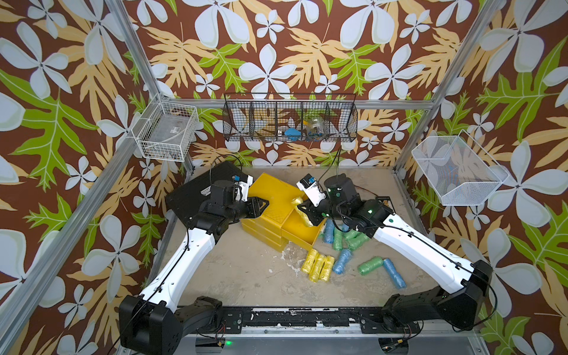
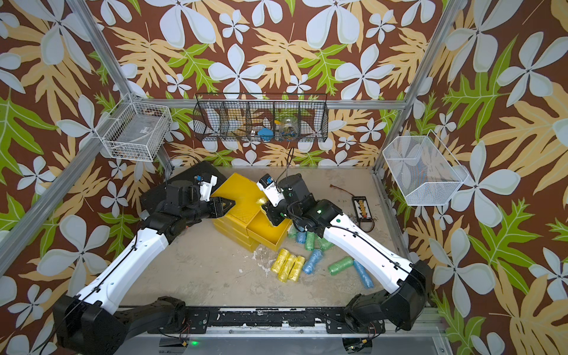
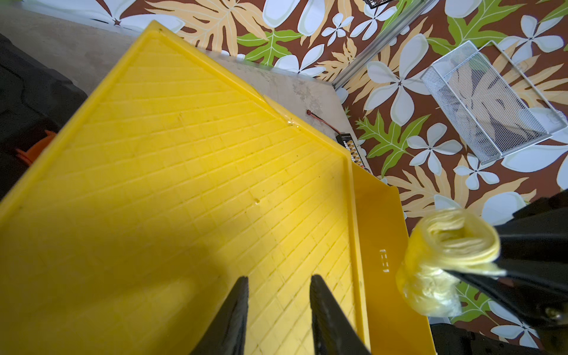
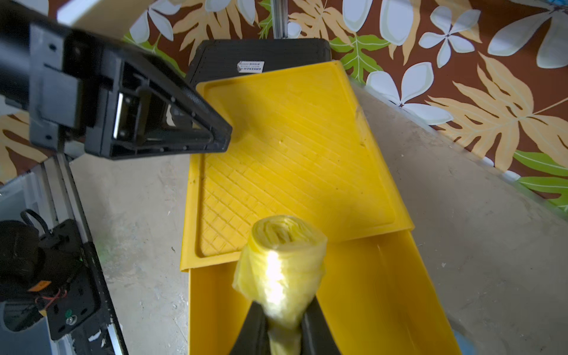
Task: Sort the rolls of trash bags by color and place them into the drawer
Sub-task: Place the roll of trash bags in the drawer.
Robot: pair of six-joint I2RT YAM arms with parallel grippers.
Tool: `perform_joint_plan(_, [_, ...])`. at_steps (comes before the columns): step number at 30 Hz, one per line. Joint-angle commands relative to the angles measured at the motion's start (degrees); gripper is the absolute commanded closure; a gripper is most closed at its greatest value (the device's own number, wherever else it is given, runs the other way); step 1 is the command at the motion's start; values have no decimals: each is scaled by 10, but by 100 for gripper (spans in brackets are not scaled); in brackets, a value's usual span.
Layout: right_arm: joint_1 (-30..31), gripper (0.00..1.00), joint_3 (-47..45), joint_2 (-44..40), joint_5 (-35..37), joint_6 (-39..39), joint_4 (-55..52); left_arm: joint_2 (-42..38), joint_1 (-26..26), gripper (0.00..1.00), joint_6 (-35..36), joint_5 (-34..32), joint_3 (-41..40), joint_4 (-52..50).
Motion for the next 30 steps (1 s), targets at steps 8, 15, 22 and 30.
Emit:
perform_joint_plan(8, [21, 87, -50, -17, 28, -58, -7, 14, 9, 63, 4, 15, 19, 13])
perform_joint_plan(15, [35, 79, -50, -3, 31, -61, -14, 25, 11, 63, 6, 9, 27, 14])
perform_joint_plan(22, [38, 53, -45, -19, 53, -33, 8, 30, 11, 63, 12, 0, 34, 5])
perform_joint_plan(30, [37, 44, -56, -103, 99, 29, 24, 31, 11, 63, 19, -19, 41, -1])
